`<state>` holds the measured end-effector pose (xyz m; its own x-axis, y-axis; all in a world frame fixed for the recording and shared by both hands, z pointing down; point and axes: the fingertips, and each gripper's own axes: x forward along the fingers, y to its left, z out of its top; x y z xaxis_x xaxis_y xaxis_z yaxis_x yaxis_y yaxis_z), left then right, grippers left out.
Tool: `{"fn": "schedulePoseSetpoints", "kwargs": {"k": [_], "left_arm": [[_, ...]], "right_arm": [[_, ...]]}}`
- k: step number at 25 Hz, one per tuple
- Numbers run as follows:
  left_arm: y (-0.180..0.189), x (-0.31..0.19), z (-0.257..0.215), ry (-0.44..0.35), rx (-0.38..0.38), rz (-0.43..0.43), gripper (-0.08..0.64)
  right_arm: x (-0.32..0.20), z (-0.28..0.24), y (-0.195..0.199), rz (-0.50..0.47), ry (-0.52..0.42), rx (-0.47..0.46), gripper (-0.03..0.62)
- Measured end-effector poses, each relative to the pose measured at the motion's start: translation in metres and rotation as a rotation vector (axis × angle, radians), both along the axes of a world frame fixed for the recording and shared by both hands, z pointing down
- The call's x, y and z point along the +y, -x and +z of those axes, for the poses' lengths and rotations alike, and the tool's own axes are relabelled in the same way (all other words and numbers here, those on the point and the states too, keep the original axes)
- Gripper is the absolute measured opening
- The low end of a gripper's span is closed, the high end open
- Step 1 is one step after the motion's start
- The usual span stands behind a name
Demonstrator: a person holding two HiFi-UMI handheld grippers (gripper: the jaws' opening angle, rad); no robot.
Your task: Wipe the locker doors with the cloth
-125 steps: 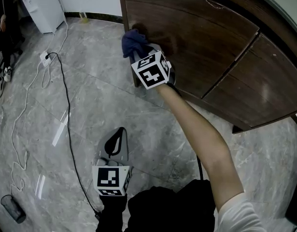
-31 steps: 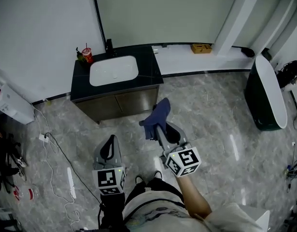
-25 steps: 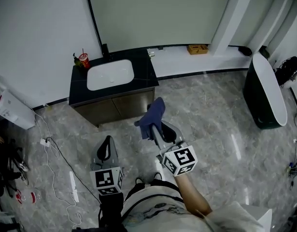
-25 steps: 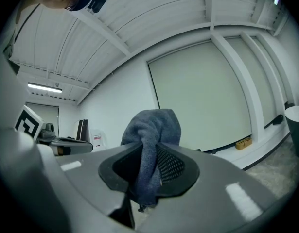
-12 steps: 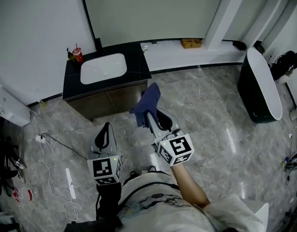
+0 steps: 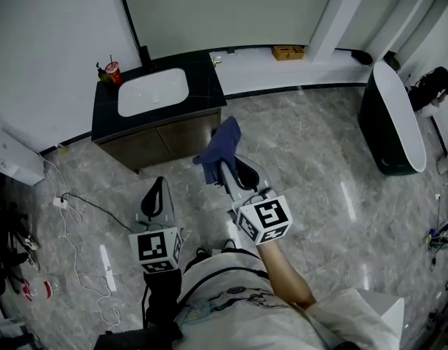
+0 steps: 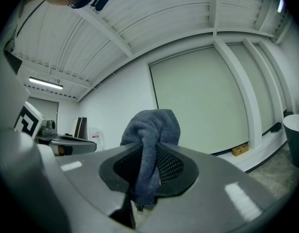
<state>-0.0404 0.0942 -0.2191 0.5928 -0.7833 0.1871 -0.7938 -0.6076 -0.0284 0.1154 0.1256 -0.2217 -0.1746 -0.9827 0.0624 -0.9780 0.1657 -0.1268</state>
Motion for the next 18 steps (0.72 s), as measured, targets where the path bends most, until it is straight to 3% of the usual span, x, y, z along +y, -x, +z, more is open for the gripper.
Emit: {"fn": "schedulePoseSetpoints", "kwargs": {"k": [18], "left_arm": [[-0.017,-0.004,0.001,0.005,0.007,0.022,0.0]], "right_arm": [[-0.001,0.005,-0.007,-0.007,0.011,0.002,0.074]]}}
